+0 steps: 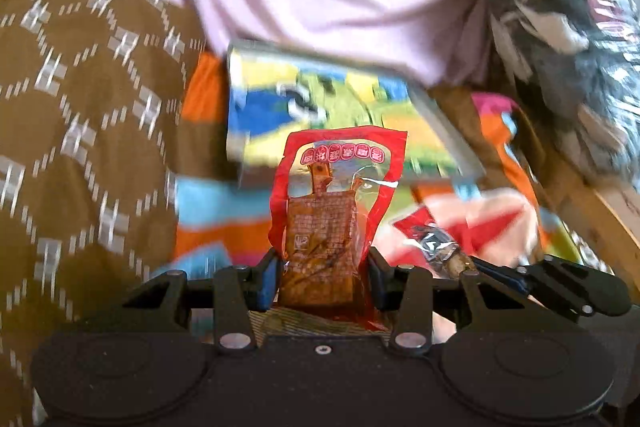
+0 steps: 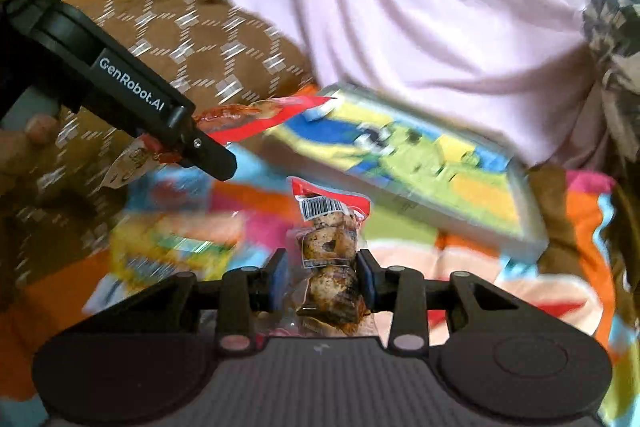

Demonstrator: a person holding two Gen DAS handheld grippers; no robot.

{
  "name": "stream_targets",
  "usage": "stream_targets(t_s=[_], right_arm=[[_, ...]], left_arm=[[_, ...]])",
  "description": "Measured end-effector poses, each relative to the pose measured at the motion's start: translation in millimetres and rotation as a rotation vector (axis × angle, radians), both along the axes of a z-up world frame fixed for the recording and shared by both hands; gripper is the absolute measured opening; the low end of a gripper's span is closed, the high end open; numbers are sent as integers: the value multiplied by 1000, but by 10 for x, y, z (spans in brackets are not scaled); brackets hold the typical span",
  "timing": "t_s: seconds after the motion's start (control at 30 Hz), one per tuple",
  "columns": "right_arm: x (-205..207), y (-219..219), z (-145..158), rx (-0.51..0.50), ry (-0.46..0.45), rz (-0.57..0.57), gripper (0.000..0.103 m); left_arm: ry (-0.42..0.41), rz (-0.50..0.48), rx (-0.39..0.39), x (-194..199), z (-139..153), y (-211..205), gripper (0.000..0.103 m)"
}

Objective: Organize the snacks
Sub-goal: 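Carry both packs to the grey tray and open both tools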

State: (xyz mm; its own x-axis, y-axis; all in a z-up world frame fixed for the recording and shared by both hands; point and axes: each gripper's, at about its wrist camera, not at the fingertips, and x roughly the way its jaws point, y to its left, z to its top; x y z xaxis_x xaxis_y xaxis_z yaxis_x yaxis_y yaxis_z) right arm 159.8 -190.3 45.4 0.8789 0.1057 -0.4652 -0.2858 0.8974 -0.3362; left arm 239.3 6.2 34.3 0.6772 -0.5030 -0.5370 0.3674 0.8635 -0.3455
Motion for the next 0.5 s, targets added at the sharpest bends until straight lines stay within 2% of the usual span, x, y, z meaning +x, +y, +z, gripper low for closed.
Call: stream_targets(t_s=[0.2, 0.37, 0.5], right_arm=[[660, -87, 222, -26, -66, -32, 41], [1250, -107, 281, -70, -95, -72, 41], [1609, -134, 269, -49, -96, -106, 41]], left_arm=[[-24, 61, 24, 650, 200, -198, 46], [-25, 111, 33, 1164, 246, -334, 46], [-8, 152, 42, 1509, 201, -434, 46]])
